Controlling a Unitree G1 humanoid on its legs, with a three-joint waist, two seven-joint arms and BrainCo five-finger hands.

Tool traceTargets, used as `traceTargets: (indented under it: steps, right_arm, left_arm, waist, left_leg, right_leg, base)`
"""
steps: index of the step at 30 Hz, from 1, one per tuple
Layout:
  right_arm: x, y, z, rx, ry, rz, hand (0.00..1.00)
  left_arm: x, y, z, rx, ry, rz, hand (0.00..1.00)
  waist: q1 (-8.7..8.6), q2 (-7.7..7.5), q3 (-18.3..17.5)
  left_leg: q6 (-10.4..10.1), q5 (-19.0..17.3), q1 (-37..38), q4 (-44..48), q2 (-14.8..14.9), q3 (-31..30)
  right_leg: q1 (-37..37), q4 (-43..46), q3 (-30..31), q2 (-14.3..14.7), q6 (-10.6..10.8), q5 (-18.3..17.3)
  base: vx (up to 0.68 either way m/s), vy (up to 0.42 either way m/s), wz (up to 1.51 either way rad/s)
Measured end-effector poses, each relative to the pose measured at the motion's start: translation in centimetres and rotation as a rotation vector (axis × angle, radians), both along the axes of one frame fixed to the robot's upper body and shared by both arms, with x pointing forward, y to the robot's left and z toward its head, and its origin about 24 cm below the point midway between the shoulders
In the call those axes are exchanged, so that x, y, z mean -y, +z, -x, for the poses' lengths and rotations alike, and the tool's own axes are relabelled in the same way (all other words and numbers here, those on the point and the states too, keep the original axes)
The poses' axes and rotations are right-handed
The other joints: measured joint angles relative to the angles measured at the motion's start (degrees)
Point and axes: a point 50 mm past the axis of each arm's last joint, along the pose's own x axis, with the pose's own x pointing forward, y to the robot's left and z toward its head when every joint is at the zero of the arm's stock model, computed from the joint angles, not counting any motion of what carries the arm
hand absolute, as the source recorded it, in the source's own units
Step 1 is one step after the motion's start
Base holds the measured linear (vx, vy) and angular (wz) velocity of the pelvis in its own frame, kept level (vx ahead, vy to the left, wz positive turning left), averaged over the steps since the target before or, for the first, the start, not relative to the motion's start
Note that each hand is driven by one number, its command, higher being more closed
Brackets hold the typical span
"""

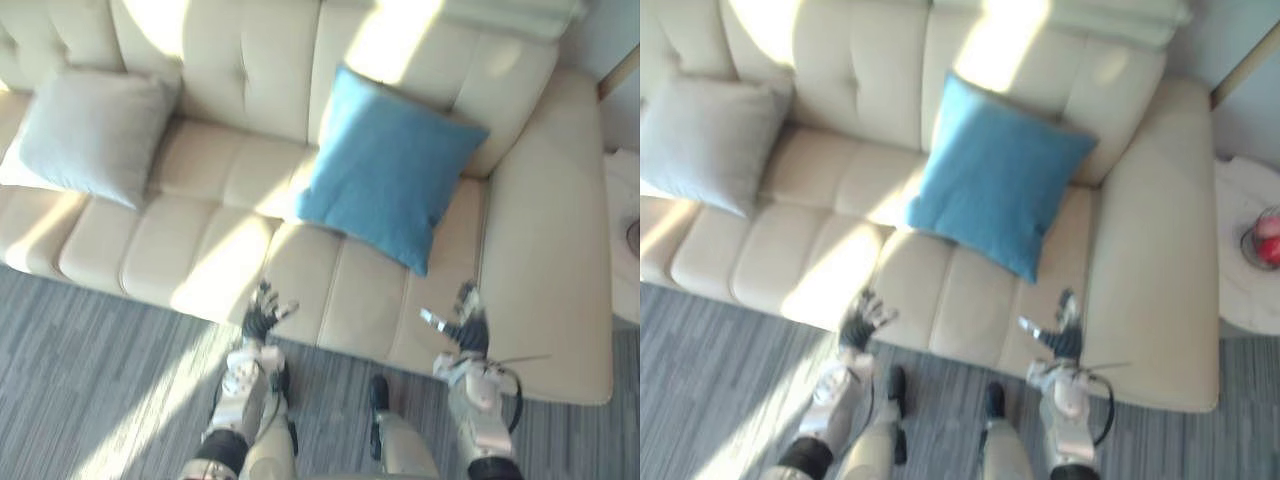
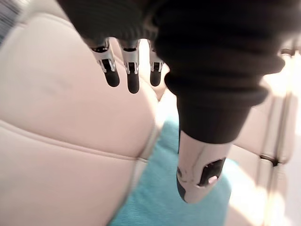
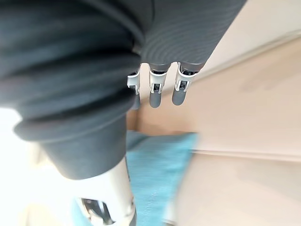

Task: Pick up cushions and gather them together orderly.

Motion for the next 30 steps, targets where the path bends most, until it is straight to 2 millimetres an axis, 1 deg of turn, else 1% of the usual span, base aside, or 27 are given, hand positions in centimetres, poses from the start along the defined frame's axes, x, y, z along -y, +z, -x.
traceTargets:
  steps: [1, 2, 4, 7, 10, 12, 14, 16, 17, 20, 21, 22, 23, 24, 25, 26, 27, 28, 29, 30]
  right_arm:
    - [-0.3, -1.5, 1.3, -0.073, -0.014, -0.050, 0.00]
    - [-0.5, -2.5, 2.2, -0.126, -0.019, -0.076, 0.00]
    - [-0.7, -4.6, 4.8, -0.253, -0.041, -0.136, 0.00]
    - [-0.5, -6.0, 6.7, -0.352, -0.066, -0.163, 0.00]
    - [-0.5, -6.9, 8.1, -0.426, -0.070, -0.173, 0.00]
    - [-0.6, -7.2, 8.4, -0.453, -0.068, -0.180, 0.00]
    - [-0.7, -7.3, 8.2, -0.456, -0.057, -0.188, 0.00]
    - [-0.8, -7.4, 8.2, -0.467, -0.059, -0.198, 0.00]
    - [-0.8, -7.4, 8.0, -0.466, -0.060, -0.203, 0.00]
    - [-1.2, -7.0, 6.6, -0.431, -0.036, -0.204, 0.00]
    - [-1.4, -6.9, 6.1, -0.421, -0.026, -0.203, 0.00]
    - [-1.5, -6.7, 5.9, -0.411, -0.024, -0.203, 0.00]
    - [-1.5, -6.5, 5.6, -0.395, -0.024, -0.202, 0.00]
    - [-1.6, -6.2, 5.0, -0.368, -0.023, -0.199, 0.00]
    - [-1.7, -5.8, 4.4, -0.343, -0.028, -0.196, 0.00]
    - [-1.8, -5.7, 4.1, -0.333, -0.029, -0.197, 0.00]
    - [-2.0, -5.9, 4.7, -0.348, -0.033, -0.204, 0.00]
    - [-2.3, -6.1, 5.2, -0.360, -0.035, -0.212, 0.00]
    - [-2.5, -6.4, 5.7, -0.377, -0.036, -0.220, 0.00]
    - [-2.4, -6.3, 5.4, -0.370, -0.038, -0.219, 0.00]
  left_arm:
    - [-0.2, -1.3, 1.3, -0.075, 0.012, -0.008, 0.00]
    - [-0.5, -2.0, 2.2, -0.124, 0.017, -0.020, 0.00]
    - [-1.2, -3.9, 4.8, -0.252, 0.030, -0.049, 0.00]
    - [-1.9, -5.1, 7.2, -0.353, 0.030, -0.084, 0.00]
    - [-2.5, -5.7, 8.6, -0.405, 0.015, -0.117, 0.00]
    - [-2.9, -5.8, 8.9, -0.420, 0.002, -0.138, 0.00]
    - [-3.3, -5.8, 9.1, -0.429, -0.010, -0.157, 0.00]
    - [-3.5, -5.8, 9.2, -0.434, -0.022, -0.171, 0.00]
    - [-3.5, -5.8, 9.1, -0.434, -0.023, -0.175, 0.00]
    - [-3.4, -5.7, 8.6, -0.424, -0.034, -0.181, 0.00]
    - [-3.3, -5.5, 7.9, -0.407, -0.041, -0.184, 0.00]
    - [-3.1, -5.2, 6.8, -0.379, -0.048, -0.188, 0.00]
    - [-2.9, -4.9, 6.1, -0.357, -0.051, -0.185, 0.00]
    - [-2.4, -4.3, 4.8, -0.313, -0.055, -0.177, 0.00]
    - [-1.6, -4.0, 4.2, -0.285, -0.056, -0.158, 0.00]
    - [-1.5, -3.7, 3.8, -0.267, -0.055, -0.153, 0.00]
    - [-1.0, -3.4, 3.1, -0.243, -0.063, -0.146, 0.00]
    - [-1.0, -3.1, 2.8, -0.227, -0.062, -0.147, 0.00]
    - [-1.4, -2.9, 2.6, -0.215, -0.053, -0.152, 0.00]
    - [-1.3, -2.8, 2.3, -0.207, -0.038, -0.140, 0.00]
  waist:
    - [-0.04, 0.01, -0.47]
    - [-0.07, 0.03, -0.69]
    - [-0.18, -0.01, -2.51]
    - [-0.36, -0.14, -3.23]
    - [-0.46, -0.72, -4.25]
    - [-0.53, -1.05, -4.46]
    - [-0.77, -1.36, -4.50]
    - [-0.83, -1.71, -4.43]
    - [-0.67, -2.00, -4.33]
    - [-0.36, -2.70, -3.85]
    - [-0.31, -2.84, -3.19]
    - [-0.32, -3.17, -2.84]
    - [-0.15, -3.16, -2.41]
    - [0.01, -2.90, -1.57]
    - [0.41, -2.35, -1.20]
    - [0.20, -1.78, -0.70]
    - [-0.26, -2.84, -0.84]
    - [-0.32, -3.97, -0.93]
    - [-0.38, -5.94, -1.34]
    - [-0.07, -6.25, -1.31]
  left_leg:
    - [-0.25, -0.33, 1.30, -0.02, 0.00, 0.00]
    - [-0.26, -0.46, 2.18, -0.02, 0.00, 0.01]
    - [-0.30, -0.64, 3.20, -0.06, -0.07, -0.04]
    - [-0.18, -1.04, 5.73, -0.11, -0.42, -0.04]
    - [-0.13, -1.59, 7.71, -0.41, -0.85, -0.12]
    - [-0.16, -1.79, 8.46, -0.45, -0.97, -0.08]
    - [-0.07, -1.92, 8.60, -0.45, -1.22, -0.07]
    - [0.03, -2.01, 8.55, -0.45, -1.47, 0.21]
    - [0.08, -2.12, 8.47, -0.44, -1.49, 1.49]
    - [-0.09, -2.48, 8.10, -0.12, -1.46, 5.03]
    - [-0.06, -2.51, 8.07, -0.10, -1.48, 5.68]
    - [0.30, -2.74, 7.60, 0.00, -1.19, 6.41]
    - [0.52, -2.98, 7.01, 0.76, -0.71, 6.60]
    - [1.40, -3.63, 5.93, 3.17, 0.42, 7.02]
    - [2.08, -4.34, 4.96, 4.89, 2.22, 7.72]
    - [2.29, -4.62, 4.56, 5.82, 2.39, 7.73]
    - [2.56, -4.80, 4.63, 7.99, 1.50, 6.02]
    - [2.72, -4.92, 4.22, 9.61, 0.43, 4.79]
    - [2.97, -5.29, 2.25, 12.73, -1.24, 4.42]
    - [2.88, -6.09, 0.20, 15.46, -1.41, 4.52]
  right_leg:
    - [1.53, -0.55, -0.05, -0.01, 0.11, -0.40]
    - [2.47, -0.71, -0.09, -0.03, 0.13, -0.42]
    - [3.83, -1.42, -0.36, -0.15, 0.10, -0.48]
    - [6.62, -2.60, -0.42, -0.46, 0.11, -0.48]
    - [9.22, -3.81, -0.26, -0.77, 0.12, -0.49]
    - [10.14, -4.51, 0.08, -0.83, 0.12, -0.48]
    - [10.36, -4.64, 0.54, -0.94, 0.20, -0.43]
    - [10.00, -4.73, 1.55, -1.07, 0.66, -0.12]
    - [9.30, -4.85, 2.62, -1.08, 0.89, 0.36]
    - [7.49, -5.78, 5.60, -1.19, 1.50, 3.18]
    - [7.34, -5.77, 5.86, -1.20, 1.96, 3.80]
    - [6.12, -4.93, 4.55, -1.02, 2.32, 4.82]
    - [4.95, -3.62, 3.03, -0.68, 2.41, 5.60]
    - [2.94, -0.74, 0.18, -0.03, 2.18, 7.40]
    - [2.10, 1.90, -1.86, 0.13, 1.62, 6.99]
    - [-0.15, 11.32, -3.68, -0.26, -0.35, 2.42]
    - [-1.94, 28.51, -4.96, -2.06, -0.54, -3.77]
    - [-0.98, 34.88, -4.70, -3.22, 0.41, -4.50]
    - [-0.35, 36.70, -4.20, -4.77, 1.88, -5.09]
    - [-0.92, 35.74, -4.81, -4.06, 2.54, -4.96]
  base:
    - [0.00, 0.000, 0.00]
    - [-0.04, 0.014, 0.01]
    - [-0.02, 0.008, 0.04]
    - [0.00, 0.000, 0.00]
    - [0.02, 0.008, 0.02]
    - [0.03, 0.009, -0.03]
    - [0.01, 0.003, -0.02]
    - [0.04, 0.008, -0.14]
    - [0.03, 0.009, -0.42]
    - [0.03, 0.005, -0.59]
    - [0.02, -0.002, -0.45]
    - [0.00, -0.008, -0.26]
    - [-0.05, -0.006, -0.28]
    - [-0.06, -0.024, -0.31]
    - [-0.09, -0.032, -0.21]
    - [-0.09, -0.063, 0.23]
    - [-0.05, -0.081, 0.64]
    - [-0.02, -0.086, 0.93]
    - [-0.04, -0.060, 0.62]
    - [-0.13, 0.024, 0.33]
